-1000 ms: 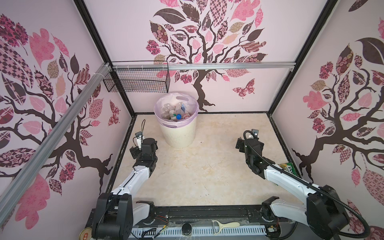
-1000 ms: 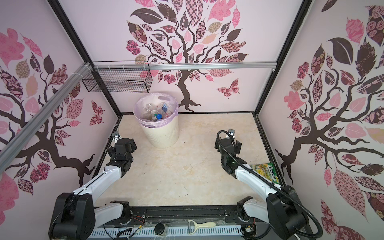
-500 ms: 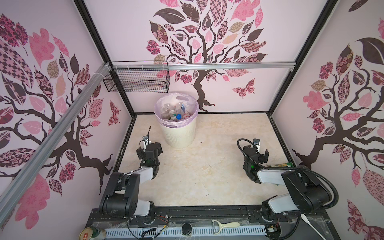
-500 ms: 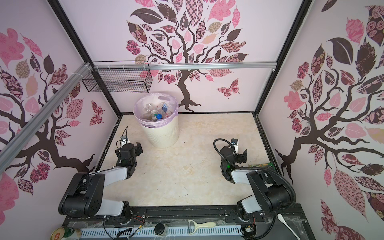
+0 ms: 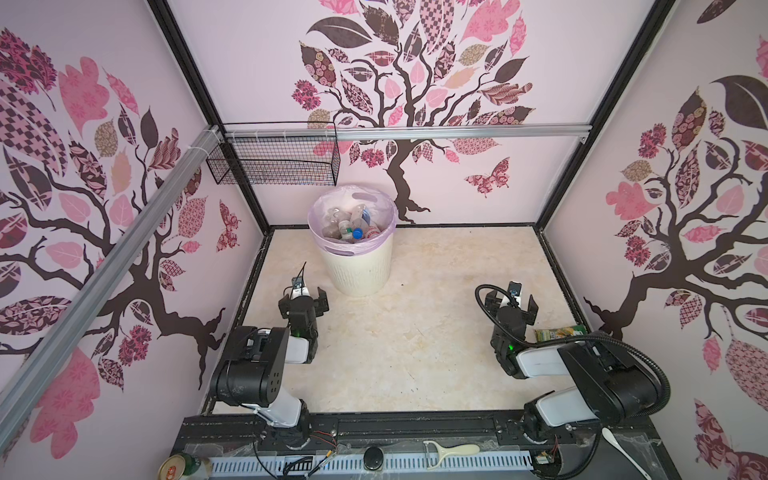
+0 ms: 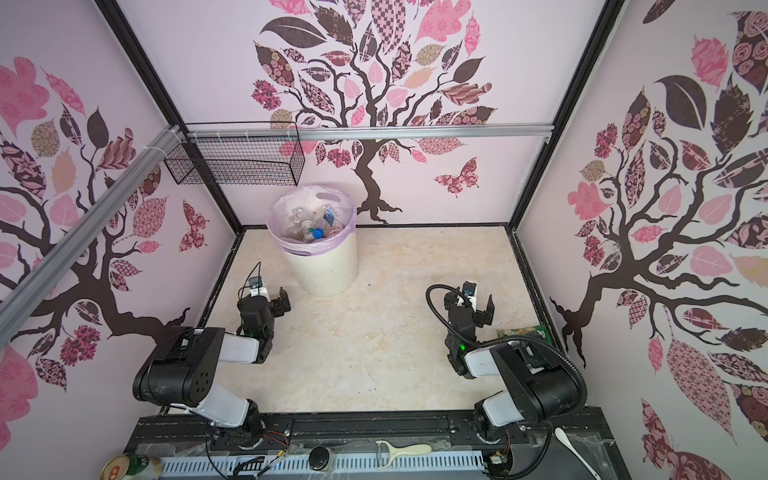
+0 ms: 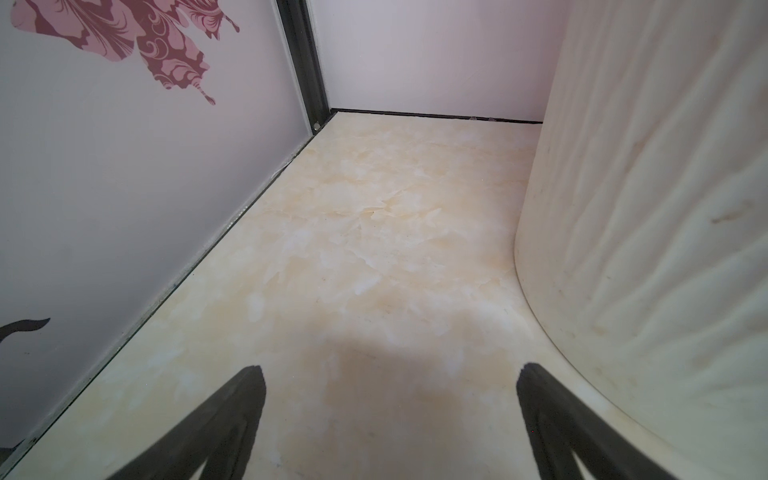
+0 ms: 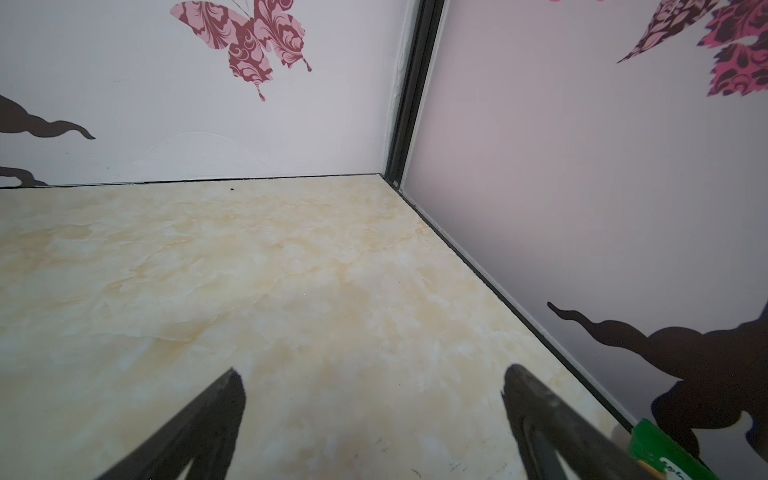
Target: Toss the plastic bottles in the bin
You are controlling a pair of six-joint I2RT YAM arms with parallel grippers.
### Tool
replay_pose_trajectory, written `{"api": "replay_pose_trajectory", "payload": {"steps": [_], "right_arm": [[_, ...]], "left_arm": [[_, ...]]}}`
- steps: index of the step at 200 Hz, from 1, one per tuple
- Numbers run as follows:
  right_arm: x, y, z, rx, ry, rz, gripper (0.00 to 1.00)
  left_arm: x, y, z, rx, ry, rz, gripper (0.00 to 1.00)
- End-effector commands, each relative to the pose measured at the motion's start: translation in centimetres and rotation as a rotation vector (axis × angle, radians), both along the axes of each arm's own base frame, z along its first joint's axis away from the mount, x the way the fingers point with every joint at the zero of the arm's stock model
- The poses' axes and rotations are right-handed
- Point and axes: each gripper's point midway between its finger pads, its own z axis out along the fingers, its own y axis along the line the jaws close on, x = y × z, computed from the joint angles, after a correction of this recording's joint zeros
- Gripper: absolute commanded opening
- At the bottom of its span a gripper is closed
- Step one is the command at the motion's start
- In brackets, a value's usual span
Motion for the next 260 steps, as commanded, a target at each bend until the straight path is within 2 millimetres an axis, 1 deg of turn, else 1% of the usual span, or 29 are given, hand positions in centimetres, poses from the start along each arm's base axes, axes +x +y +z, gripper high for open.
{"api": "replay_pose_trajectory", "payload": {"steps": [1,40,63,76,91,104,110,114,124,126,129,147,161,230,235,242,247,250,260], "right_arm": [[0.1,0.6,2.3,0.043,-0.107,0.047,1.0],[0.8,0.8,2.0,0.029,-0.079,0.047,1.0],[0.3,-0.4,2.2,0.037,-0.098,-0.026,1.0],[0.5,-0.2,2.0,0.039,-0.098,0.014,1.0],[-0.1,-1.1,1.1,0.101,-0.144,0.087,1.0],[-0.1,-0.6,1.7,0.094,-0.197,0.15,1.0],[0.2,0.1,1.2,0.076,-0.175,0.19,1.0],[0.2,0.2,1.9,0.078,-0.206,0.2,1.0],[0.1,0.1,2.1,0.09,-0.211,0.196,1.0],[0.3,0.2,1.5,0.089,-0.186,0.195,1.0],[0.4,0.2,1.3,0.09,-0.171,0.193,1.0],[1.1,-0.5,0.8,0.121,-0.139,0.173,1.0],[1.4,-0.4,0.6,0.124,-0.117,0.172,1.0],[1.7,-0.5,0.5,0.127,-0.109,0.172,0.99],[2.1,-0.5,0.4,0.137,-0.104,0.18,1.0],[3.1,-0.5,-1.0,0.173,-0.04,0.2,0.99],[4.2,-0.3,-1.2,0.169,-0.011,0.209,0.99],[4.6,-0.3,-1.7,0.17,0.015,0.213,0.99],[4.2,-0.6,-1.8,0.2,0.006,0.241,0.99]], "left_arm": [[0.8,0.0,1.7,-0.002,-0.056,-0.005,0.98],[0.8,0.0,1.7,-0.003,-0.052,-0.008,0.98],[0.8,0.0,1.6,-0.003,-0.051,-0.008,0.98],[0.8,0.0,1.7,-0.002,-0.052,-0.007,0.99],[0.8,0.0,1.7,-0.002,-0.053,-0.009,0.98],[0.7,0.0,1.6,-0.002,-0.051,-0.007,0.98],[0.8,0.0,1.7,-0.003,-0.053,-0.006,0.99],[0.8,0.0,1.7,-0.002,-0.052,-0.007,0.98],[0.7,0.0,1.6,-0.003,-0.051,-0.008,0.99],[0.8,0.0,1.6,-0.002,-0.052,-0.008,0.98],[0.7,0.0,1.6,-0.002,-0.05,-0.008,0.98],[0.8,0.0,1.7,-0.003,-0.052,-0.009,0.99],[0.8,0.0,1.6,-0.002,-0.051,-0.008,0.98],[0.8,0.0,1.6,-0.003,-0.052,-0.008,0.98],[0.8,0.0,1.6,-0.003,-0.051,-0.008,0.98],[0.8,0.0,1.7,-0.003,-0.053,-0.008,0.98],[0.8,0.0,1.6,-0.002,-0.051,-0.008,0.99],[0.7,0.0,1.6,-0.002,-0.05,-0.008,0.98],[0.8,0.0,1.7,-0.002,-0.053,-0.008,0.98]]}}
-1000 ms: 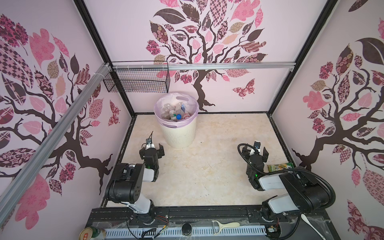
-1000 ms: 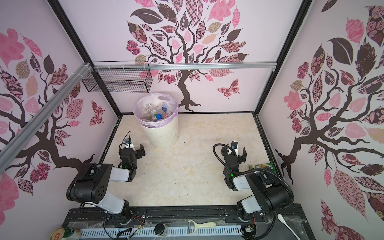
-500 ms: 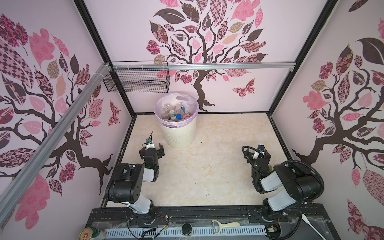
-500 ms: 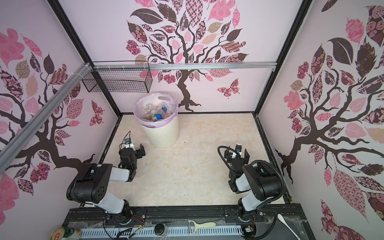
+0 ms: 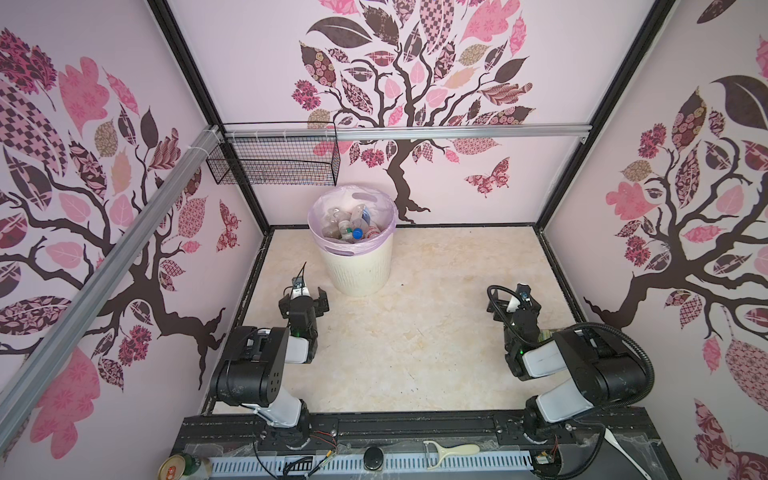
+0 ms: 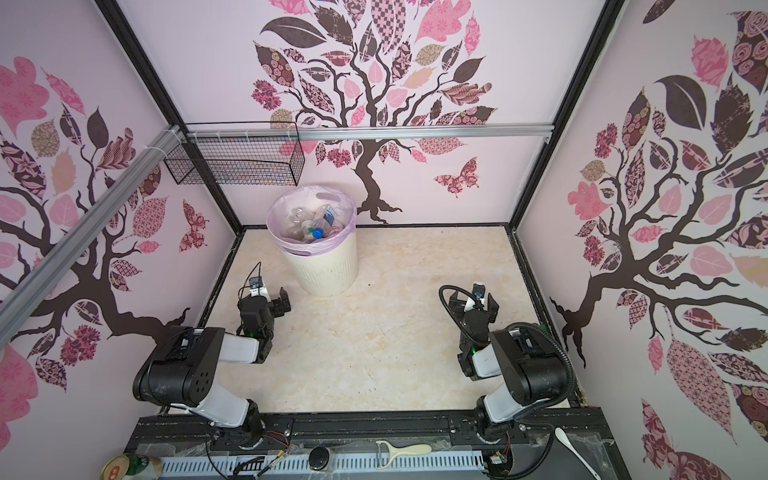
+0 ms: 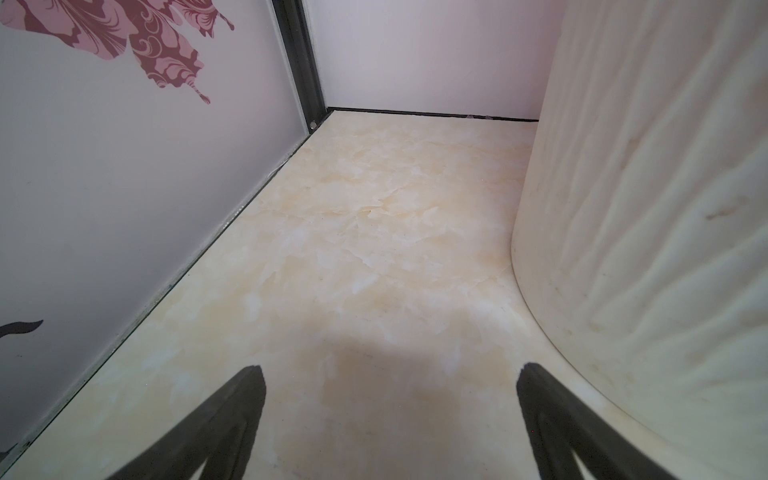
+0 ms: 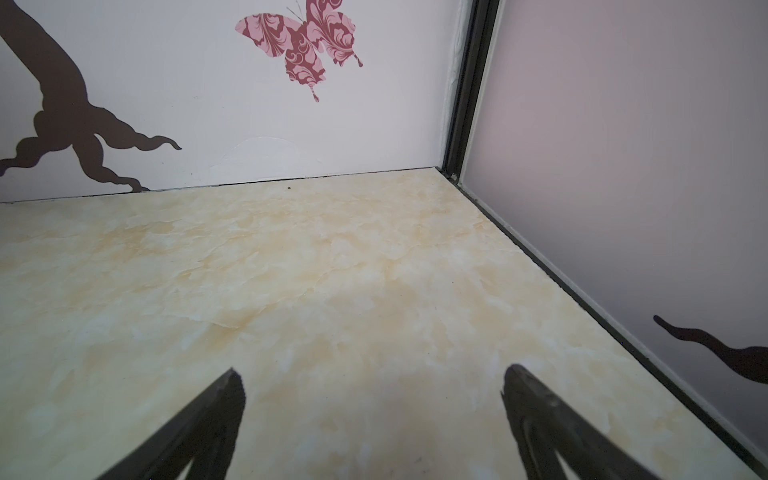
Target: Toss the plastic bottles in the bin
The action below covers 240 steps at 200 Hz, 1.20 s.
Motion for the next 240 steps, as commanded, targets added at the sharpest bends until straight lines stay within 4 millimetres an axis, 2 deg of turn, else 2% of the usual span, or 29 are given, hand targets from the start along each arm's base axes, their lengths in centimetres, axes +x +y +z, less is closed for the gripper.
{"api": "replay_pose_trajectory", "payload": {"steps": [1,13,240], "right_arm": [[1.68,0.24,-0.05,0.073,0.015,0.065,0.99],[2.2,0.16,-0.13,0.072,0.029,0.059,0.99],[2.04,0.11,-0.09,0.072,0.024,0.057,0.99]], "left_arm": [[0.74,-0.02,1.62,-0.001,-0.051,-0.006,0.98],[0.76,0.0,1.7,-0.001,-0.053,-0.005,0.98],[0.74,-0.03,1.62,-0.002,-0.051,-0.006,0.98]]}}
